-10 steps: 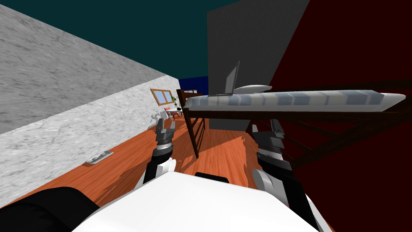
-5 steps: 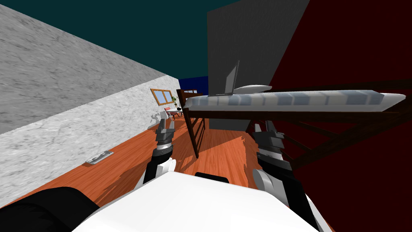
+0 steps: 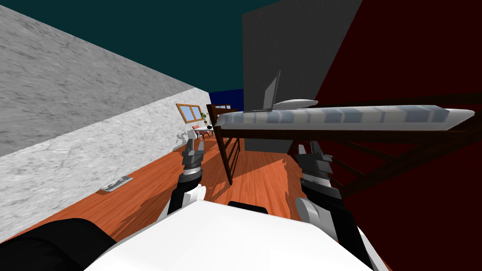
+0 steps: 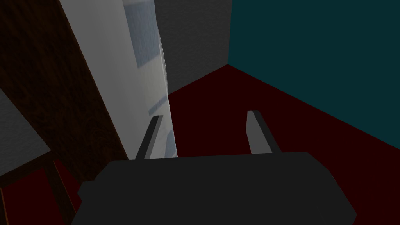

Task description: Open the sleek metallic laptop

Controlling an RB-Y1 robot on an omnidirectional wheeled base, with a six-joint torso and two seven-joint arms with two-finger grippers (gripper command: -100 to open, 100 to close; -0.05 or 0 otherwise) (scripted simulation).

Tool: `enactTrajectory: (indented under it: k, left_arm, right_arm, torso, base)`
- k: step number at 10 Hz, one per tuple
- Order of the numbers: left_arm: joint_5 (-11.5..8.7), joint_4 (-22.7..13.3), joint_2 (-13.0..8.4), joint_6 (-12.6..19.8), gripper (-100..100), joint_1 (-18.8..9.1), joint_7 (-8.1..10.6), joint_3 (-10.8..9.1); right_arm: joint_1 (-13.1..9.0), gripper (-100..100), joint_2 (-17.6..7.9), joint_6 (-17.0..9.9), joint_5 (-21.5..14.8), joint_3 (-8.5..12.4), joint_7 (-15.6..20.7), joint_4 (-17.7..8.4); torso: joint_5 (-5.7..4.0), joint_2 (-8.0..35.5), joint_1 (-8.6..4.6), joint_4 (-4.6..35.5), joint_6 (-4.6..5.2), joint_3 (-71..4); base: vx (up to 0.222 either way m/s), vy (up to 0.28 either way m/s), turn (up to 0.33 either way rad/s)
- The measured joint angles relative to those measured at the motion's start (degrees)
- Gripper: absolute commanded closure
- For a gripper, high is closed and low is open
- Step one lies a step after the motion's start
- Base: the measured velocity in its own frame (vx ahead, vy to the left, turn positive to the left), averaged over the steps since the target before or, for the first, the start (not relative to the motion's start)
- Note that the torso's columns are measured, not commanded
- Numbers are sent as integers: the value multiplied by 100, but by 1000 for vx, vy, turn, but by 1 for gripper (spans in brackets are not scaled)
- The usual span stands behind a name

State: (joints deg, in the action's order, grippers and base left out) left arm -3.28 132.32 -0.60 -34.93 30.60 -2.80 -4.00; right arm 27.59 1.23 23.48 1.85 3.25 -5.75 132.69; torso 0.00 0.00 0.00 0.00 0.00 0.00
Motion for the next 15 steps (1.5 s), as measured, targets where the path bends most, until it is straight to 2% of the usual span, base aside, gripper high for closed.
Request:
enactTrajectory:
  k: [6, 14, 15]
  left_arm:
    - [0, 0, 0, 0, 0, -2, 0, 0]
    - [0, 0, 0, 0, 0, -1, 0, 1]
    - [0, 0, 0, 0, 0, -1, 0, 0]
  right_arm:
    - [-339, -100, -960, 10, -61, 94, -161, -281]
    - [-863, -100, -2151, 76, -224, 258, -408, -814]
    - [-976, -100, -2321, 96, -259, 290, -444, -950]
  torso:
    - [0, -20, -3, -5, 0, -12]
    - [2, -1, 5, 1, 0, 0]
    - [-2, 5, -10, 0, 1, 2]
  base:
    - [-164, 3, -82]
    - [-132, 1, -60]
    - [-121, -13, -32]
